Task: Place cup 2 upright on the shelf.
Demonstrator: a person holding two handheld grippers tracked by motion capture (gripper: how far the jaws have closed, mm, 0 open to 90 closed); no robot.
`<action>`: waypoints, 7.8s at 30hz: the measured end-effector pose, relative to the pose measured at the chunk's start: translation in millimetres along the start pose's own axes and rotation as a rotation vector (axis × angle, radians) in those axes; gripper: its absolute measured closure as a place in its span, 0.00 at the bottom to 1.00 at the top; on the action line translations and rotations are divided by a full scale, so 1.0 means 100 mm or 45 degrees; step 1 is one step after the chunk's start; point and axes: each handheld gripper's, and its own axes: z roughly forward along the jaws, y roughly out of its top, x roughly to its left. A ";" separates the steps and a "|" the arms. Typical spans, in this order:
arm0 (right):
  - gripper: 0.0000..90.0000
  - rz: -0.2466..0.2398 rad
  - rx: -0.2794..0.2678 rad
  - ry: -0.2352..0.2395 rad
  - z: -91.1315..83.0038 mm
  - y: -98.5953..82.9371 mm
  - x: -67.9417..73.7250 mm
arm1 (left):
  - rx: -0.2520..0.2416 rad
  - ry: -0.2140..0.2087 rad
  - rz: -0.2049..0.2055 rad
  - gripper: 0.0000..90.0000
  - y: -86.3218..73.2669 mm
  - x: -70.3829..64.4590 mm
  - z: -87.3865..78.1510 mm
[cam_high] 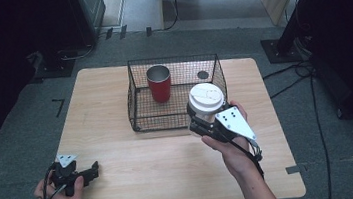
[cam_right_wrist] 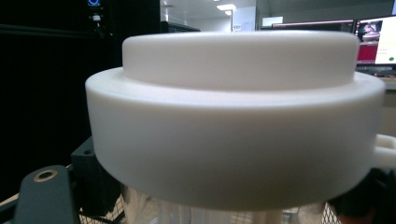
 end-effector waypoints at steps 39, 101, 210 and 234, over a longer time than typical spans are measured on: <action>0.18 -0.068 -0.039 -0.097 1.03 0.16 -0.22 | 0.000 0.000 0.000 0.00 0.00 0.00 0.00; 0.17 -0.012 0.305 -0.283 1.80 -0.65 -0.50 | 0.001 0.000 0.000 0.00 0.00 0.00 0.00; 0.00 -0.018 0.121 -0.082 0.49 -0.16 -0.61 | 0.000 0.000 -0.001 0.00 0.00 0.00 0.00; 0.00 0.014 0.184 -0.176 -0.15 -0.66 -1.02 | 0.000 0.001 0.000 0.00 0.00 0.00 0.00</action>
